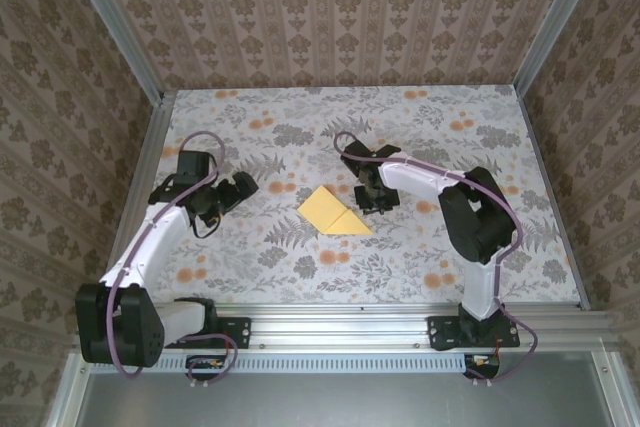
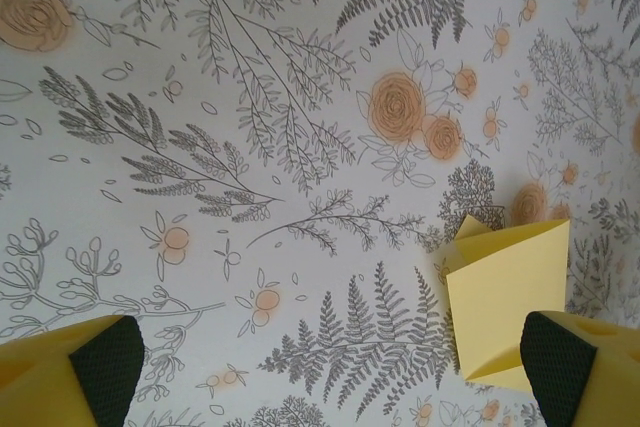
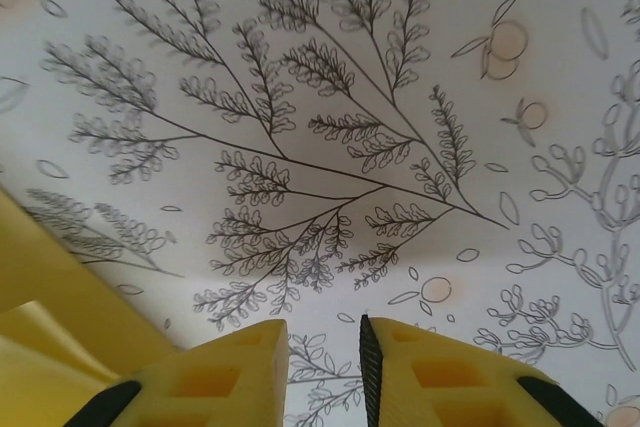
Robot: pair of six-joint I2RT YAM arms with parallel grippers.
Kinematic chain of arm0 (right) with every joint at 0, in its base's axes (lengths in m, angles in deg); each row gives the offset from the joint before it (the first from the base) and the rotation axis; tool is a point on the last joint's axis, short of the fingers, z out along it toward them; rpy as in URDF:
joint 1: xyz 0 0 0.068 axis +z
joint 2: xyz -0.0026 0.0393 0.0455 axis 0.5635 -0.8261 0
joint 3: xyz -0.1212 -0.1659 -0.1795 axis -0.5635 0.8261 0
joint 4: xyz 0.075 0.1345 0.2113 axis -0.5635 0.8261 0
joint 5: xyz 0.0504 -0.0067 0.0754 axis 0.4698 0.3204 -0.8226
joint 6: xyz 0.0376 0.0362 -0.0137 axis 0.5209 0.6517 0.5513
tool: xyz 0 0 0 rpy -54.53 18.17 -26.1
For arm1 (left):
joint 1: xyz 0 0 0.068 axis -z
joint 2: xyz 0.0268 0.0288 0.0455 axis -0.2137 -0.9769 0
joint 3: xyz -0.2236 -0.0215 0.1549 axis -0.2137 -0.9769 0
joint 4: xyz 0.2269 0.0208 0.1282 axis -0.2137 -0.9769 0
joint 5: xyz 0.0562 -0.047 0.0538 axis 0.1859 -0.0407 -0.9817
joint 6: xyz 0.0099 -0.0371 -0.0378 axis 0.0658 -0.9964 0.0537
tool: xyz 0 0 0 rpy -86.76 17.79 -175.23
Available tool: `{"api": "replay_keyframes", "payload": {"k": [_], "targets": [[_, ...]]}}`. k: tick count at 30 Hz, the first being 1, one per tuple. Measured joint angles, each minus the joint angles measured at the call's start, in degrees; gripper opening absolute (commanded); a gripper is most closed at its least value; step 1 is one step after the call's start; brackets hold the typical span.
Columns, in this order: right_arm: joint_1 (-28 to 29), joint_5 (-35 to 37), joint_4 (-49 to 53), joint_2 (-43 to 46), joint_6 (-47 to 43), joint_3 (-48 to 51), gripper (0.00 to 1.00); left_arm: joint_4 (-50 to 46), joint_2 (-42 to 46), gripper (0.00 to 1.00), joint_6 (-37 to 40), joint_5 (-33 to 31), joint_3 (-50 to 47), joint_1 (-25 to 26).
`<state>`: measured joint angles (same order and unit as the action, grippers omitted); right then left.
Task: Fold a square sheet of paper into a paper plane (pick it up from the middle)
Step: Turn over the paper at the center of the table, then move the paper to the center of the table.
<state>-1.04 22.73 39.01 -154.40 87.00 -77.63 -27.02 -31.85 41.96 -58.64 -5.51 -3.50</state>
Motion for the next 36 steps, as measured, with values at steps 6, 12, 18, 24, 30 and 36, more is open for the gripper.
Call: {"api": "replay_keyframes", "payload": {"k": [6,12,18,24,30,36], "targets": [[0.35,-0.20,0.98,-1.95,-0.02,0.02,0.27,0.26,-1.40,1.00,-0.50,-0.44,0.00,1.77],[2.10,-1.97,2.54,-2.08,-0.02,0.35,0.28,0.74,-2.25,1.00,-1.33,-0.87,-0.13,2.45],[4.57,-3.69,3.52,-2.05,0.26,0.79,0.28,1.75,-2.80,1.00,-1.79,-0.90,-1.46,2.78],[8.09,-9.07,3.30,-1.95,1.79,0.79,0.32,2.69,-2.80,1.00,-2.64,-0.85,-3.63,2.82],[9.94,-18.27,-1.88,-1.18,3.41,1.01,0.37,3.37,-2.89,1.00,-3.50,-0.66,-5.40,3.96],[4.72,-20.02,-6.56,8.57,1.92,6.21,0.44,4.46,-3.89,1.00,-4.44,-0.28,-6.16,5.73]]}}
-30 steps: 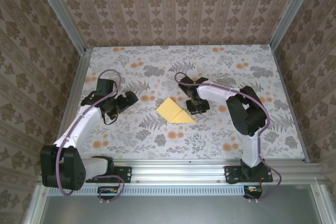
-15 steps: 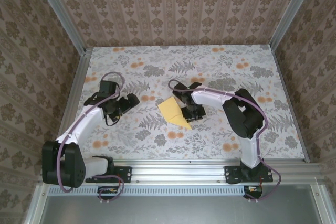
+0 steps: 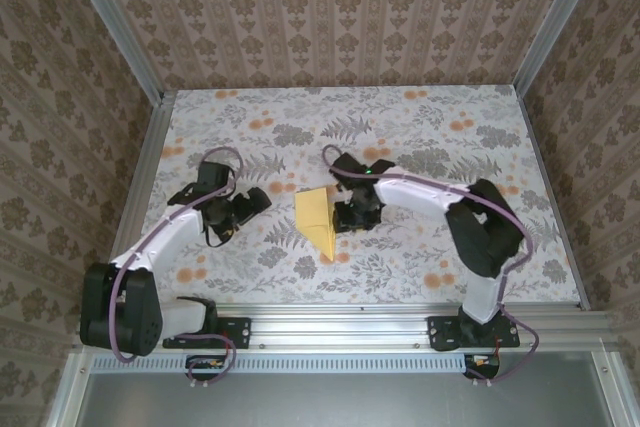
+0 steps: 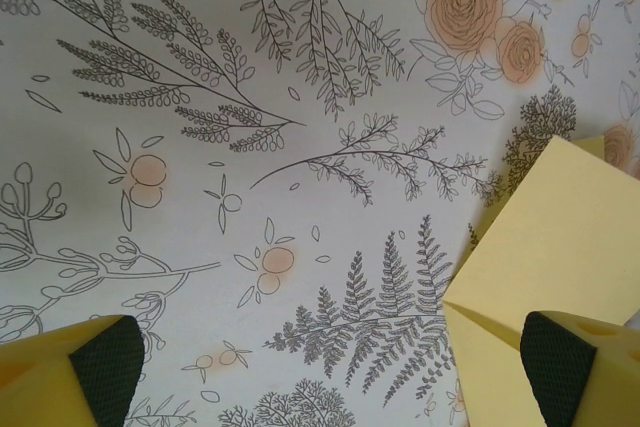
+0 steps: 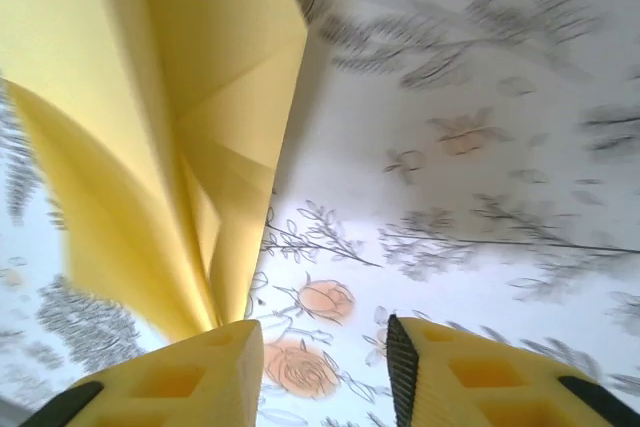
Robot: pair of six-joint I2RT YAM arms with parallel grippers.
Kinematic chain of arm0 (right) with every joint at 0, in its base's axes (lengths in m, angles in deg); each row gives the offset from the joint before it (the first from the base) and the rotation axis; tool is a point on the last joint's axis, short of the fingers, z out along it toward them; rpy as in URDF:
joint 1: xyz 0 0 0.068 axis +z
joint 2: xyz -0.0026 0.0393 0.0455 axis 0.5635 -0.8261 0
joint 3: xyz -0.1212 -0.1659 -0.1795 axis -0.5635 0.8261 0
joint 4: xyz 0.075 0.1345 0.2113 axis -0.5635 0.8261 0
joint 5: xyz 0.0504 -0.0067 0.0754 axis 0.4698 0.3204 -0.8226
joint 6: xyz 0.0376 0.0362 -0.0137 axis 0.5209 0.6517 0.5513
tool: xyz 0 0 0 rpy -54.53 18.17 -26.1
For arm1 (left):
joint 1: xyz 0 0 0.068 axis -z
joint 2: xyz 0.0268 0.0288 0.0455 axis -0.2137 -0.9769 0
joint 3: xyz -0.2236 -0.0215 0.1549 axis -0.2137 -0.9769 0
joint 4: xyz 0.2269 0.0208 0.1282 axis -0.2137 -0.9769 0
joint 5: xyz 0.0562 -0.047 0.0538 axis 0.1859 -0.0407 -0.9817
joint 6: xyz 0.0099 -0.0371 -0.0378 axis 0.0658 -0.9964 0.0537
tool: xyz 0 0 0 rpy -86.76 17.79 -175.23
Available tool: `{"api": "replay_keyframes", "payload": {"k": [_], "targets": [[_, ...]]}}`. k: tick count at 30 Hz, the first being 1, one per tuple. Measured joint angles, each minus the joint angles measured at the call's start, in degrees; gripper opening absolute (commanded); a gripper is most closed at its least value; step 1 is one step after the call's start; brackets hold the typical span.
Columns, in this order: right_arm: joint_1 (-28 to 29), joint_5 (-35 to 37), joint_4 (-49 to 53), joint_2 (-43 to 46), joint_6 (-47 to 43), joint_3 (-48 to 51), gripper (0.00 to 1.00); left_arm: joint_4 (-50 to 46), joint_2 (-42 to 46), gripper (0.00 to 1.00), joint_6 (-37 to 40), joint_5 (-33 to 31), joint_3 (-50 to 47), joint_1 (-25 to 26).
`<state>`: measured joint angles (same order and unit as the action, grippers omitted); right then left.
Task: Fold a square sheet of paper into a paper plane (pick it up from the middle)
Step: Move the paper to the center of the table.
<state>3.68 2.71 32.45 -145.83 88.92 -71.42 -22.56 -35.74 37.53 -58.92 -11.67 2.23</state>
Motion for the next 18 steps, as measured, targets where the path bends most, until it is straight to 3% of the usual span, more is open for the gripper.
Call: {"api": "replay_keyframes", "payload": {"k": [5,12,18], "targets": [[-4.39,-5.68,-4.00,2.47,-4.66,-0.24,0.47,0.92,-1.53,1.00,-0.39,0.11,-0.07,1.42],[-5.09,-11.80,-9.29,-9.31,-6.21,-6.73,0.45,1.86,-2.69,1.00,-1.68,0.11,-0.07,3.65],[-6.99,-14.69,-12.98,-14.19,-5.95,-8.02,0.20,3.61,-3.85,1.00,-2.86,0.85,-0.09,5.46]]}}
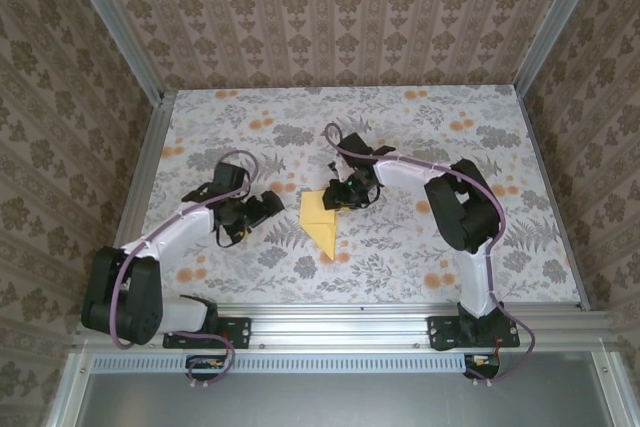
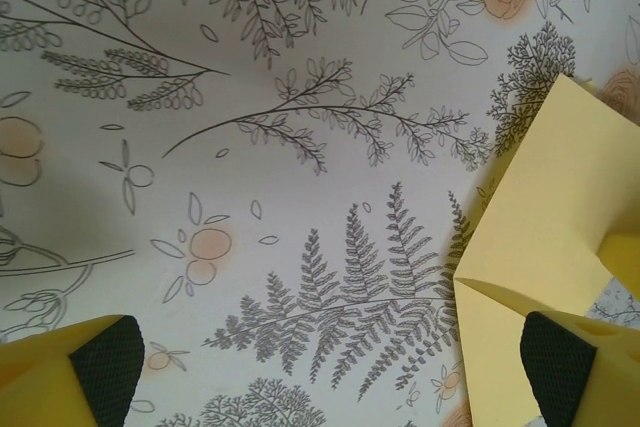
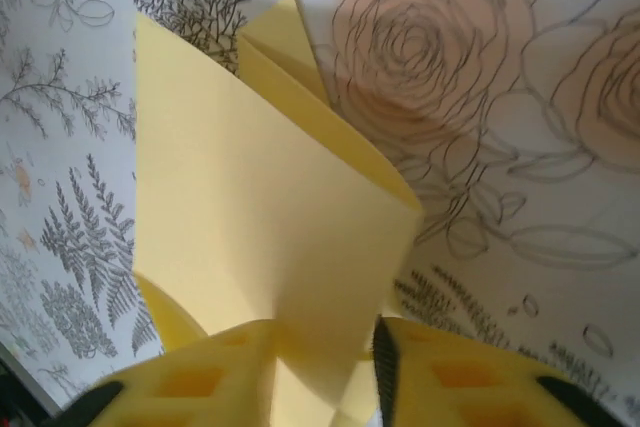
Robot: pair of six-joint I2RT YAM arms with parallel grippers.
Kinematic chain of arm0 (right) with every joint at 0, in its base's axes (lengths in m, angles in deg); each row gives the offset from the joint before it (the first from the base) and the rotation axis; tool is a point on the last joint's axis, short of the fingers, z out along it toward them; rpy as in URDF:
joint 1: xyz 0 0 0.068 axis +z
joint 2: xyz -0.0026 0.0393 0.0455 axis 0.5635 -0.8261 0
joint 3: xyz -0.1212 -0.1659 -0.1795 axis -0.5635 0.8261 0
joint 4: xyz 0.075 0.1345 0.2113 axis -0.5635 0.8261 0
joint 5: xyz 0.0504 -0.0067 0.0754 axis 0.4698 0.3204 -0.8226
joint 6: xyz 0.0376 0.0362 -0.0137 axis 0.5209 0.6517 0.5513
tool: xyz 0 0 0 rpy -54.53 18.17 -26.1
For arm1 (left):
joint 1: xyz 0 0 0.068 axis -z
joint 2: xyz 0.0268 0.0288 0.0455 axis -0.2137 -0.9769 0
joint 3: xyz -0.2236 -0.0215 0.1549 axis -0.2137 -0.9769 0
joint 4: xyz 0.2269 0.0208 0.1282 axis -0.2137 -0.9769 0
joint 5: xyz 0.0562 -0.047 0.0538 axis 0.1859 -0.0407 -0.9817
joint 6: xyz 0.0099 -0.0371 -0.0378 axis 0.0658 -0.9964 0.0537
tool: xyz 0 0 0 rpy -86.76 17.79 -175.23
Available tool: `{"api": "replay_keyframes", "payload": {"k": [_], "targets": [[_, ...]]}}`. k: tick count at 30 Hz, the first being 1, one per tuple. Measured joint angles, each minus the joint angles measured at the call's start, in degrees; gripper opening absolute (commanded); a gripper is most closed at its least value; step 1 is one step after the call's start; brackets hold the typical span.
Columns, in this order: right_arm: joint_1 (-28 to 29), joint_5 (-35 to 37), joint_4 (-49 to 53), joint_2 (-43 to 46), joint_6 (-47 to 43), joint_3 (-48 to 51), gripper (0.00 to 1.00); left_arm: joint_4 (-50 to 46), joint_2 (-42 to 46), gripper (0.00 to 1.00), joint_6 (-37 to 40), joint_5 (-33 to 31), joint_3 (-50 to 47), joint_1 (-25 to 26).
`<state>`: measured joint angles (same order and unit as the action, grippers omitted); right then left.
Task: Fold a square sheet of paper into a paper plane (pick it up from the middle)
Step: Move the paper to the center of the table.
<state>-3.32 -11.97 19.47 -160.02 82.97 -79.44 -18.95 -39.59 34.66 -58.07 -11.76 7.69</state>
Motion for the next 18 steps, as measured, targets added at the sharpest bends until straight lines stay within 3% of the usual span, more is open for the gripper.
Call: {"api": "replay_keyframes", "payload": {"k": [5,11,18], "targets": [[-3.32,-2.84,-9.16,0.24,2.80,4.66,0.11,3.67,-1.46,1.00,-0.85,2.27,0.00,1.51],[-7.67,-5.88,-22.05,2.01,9.92,13.90,0.10,11.80,-3.69,0.99,-3.21,5.55,-0.87,5.44],[-10.56,-6.73,-34.93,5.01,19.26,22.67,0.11,22.03,-9.03,0.84,-7.06,7.32,-1.22,12.70]]}}
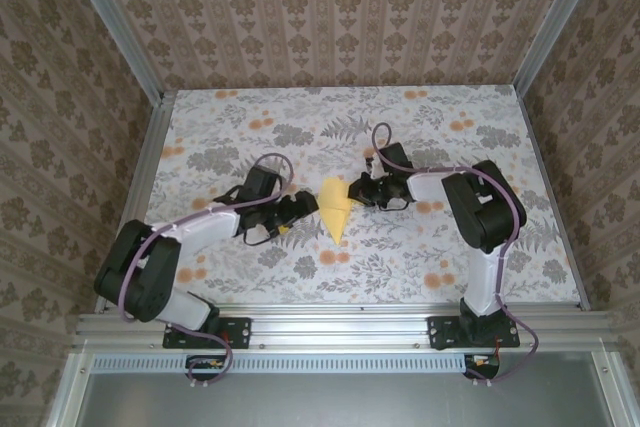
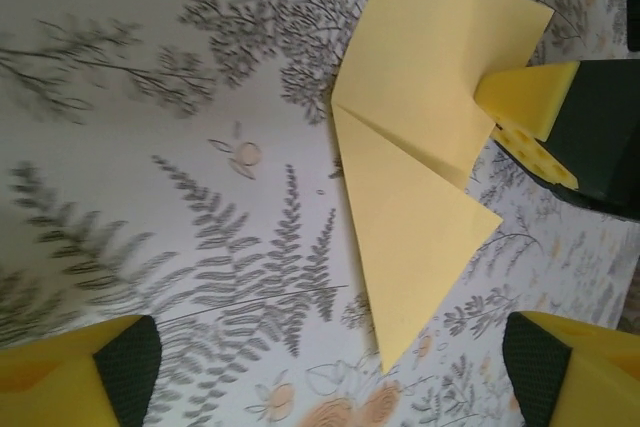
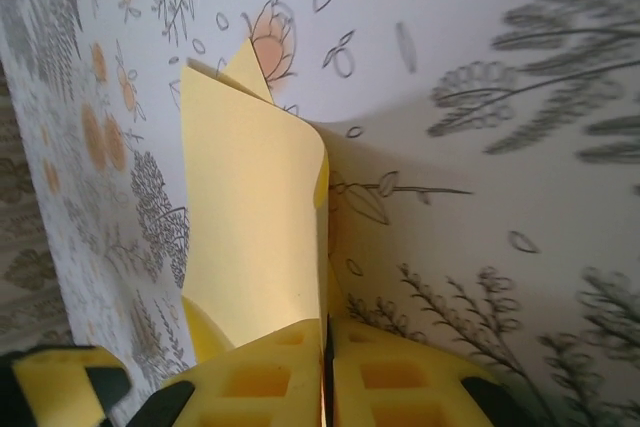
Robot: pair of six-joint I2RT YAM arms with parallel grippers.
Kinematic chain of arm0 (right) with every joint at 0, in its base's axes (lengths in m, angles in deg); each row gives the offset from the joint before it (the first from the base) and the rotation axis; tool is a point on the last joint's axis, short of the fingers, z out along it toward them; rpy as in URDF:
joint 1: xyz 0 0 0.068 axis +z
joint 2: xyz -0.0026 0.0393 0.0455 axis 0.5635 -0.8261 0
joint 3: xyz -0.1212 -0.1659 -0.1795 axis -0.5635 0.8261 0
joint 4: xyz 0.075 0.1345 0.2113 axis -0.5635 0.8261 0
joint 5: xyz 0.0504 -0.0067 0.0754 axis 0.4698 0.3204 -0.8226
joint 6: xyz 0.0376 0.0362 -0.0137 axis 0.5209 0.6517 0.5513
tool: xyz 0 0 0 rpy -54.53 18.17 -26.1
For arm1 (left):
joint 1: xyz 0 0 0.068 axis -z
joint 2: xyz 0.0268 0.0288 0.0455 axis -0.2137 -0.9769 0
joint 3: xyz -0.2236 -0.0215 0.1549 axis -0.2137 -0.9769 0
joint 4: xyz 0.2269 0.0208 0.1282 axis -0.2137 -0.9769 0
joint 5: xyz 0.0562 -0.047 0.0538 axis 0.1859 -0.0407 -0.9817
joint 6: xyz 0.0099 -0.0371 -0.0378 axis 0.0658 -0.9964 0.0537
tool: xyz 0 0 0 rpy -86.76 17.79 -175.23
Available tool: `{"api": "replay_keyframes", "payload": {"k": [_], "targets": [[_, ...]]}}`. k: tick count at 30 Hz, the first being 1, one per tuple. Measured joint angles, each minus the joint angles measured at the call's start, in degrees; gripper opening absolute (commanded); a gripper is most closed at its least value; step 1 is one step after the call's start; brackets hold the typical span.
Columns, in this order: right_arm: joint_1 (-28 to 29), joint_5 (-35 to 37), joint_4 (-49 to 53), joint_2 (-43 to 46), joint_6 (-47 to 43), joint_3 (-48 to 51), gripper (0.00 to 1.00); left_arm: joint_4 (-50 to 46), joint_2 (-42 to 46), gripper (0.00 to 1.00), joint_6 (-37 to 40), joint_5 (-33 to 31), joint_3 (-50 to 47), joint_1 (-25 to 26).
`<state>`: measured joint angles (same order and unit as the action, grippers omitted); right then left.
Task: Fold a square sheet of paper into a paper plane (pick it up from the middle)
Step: Move the paper to the center of the table, then fold the wing for the fifth time at the center of the table.
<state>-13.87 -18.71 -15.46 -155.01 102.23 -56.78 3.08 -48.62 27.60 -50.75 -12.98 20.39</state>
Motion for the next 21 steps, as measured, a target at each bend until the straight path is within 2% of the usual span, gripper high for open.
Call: {"api": "replay_keyframes", "payload": {"k": [4,9,17,21], "targets": [[-0.94,-0.15,-2.89,0.39,3.19,1.64,0.11,5.55,-4.04,0.70,-2.58,0.59,0.00,2.67],[-1.11,-0.17,-4.28,0.48,5.31,2.36,0.12,10.38,-8.37,0.60,-6.29,0.81,0.11,5.81],[-1.60,0.74,-1.25,3.39,4.26,2.40,0.35,11.72,-11.06,0.43,-9.51,0.48,1.68,7.74],[-1.73,2.49,4.63,9.46,1.05,2.34,0.38,10.05,-11.13,0.36,-9.40,-0.15,2.54,7.74]]}}
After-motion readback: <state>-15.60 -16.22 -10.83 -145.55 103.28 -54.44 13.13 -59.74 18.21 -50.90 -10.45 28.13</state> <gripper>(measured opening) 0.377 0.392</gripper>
